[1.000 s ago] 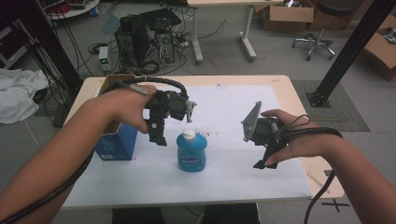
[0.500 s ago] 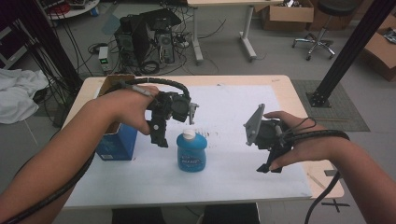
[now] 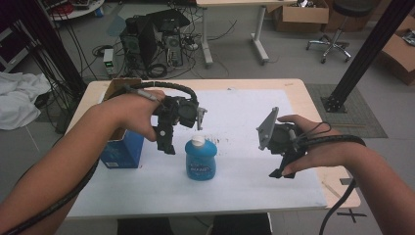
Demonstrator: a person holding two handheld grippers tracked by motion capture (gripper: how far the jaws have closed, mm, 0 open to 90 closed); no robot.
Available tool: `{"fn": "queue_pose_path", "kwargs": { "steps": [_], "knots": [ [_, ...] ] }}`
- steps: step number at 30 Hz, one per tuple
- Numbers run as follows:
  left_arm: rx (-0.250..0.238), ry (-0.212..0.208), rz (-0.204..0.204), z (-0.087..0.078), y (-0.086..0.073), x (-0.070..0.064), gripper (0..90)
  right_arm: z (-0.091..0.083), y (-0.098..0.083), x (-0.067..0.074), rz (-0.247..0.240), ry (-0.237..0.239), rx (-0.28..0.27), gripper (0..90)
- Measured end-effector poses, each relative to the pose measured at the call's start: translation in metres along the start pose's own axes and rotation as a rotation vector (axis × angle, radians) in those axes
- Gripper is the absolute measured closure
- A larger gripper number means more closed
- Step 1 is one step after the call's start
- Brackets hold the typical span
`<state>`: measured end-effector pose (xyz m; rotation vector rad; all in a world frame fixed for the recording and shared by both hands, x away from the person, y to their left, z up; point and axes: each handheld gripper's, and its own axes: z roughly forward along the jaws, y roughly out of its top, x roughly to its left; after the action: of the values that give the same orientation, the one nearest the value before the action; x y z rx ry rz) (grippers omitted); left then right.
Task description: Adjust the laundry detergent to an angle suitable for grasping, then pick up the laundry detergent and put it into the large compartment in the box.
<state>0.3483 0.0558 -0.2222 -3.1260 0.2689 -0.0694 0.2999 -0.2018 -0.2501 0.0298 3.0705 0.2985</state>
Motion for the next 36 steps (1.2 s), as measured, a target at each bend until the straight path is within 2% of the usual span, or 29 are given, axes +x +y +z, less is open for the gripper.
{"fn": "queue_pose_path", "kwargs": {
  "steps": [8,23,36],
  "knots": [
    [0.003,-0.002,-0.004,-0.0023,0.0,-0.0033,0.7,-0.0005,0.0056,-0.0002,-0.016,0.0,-0.001,16.1],
    [0.003,0.003,-0.016,-0.0046,-0.0061,-0.0039,0.7,0.001,0.0082,0.0004,-0.012,0.0,0.002,16.1],
    [0.0,-0.003,-0.011,0.0025,-0.0036,-0.0061,0.6,0.0064,0.0061,0.0012,-0.003,0.006,-0.007,16.1]
  ]
}}
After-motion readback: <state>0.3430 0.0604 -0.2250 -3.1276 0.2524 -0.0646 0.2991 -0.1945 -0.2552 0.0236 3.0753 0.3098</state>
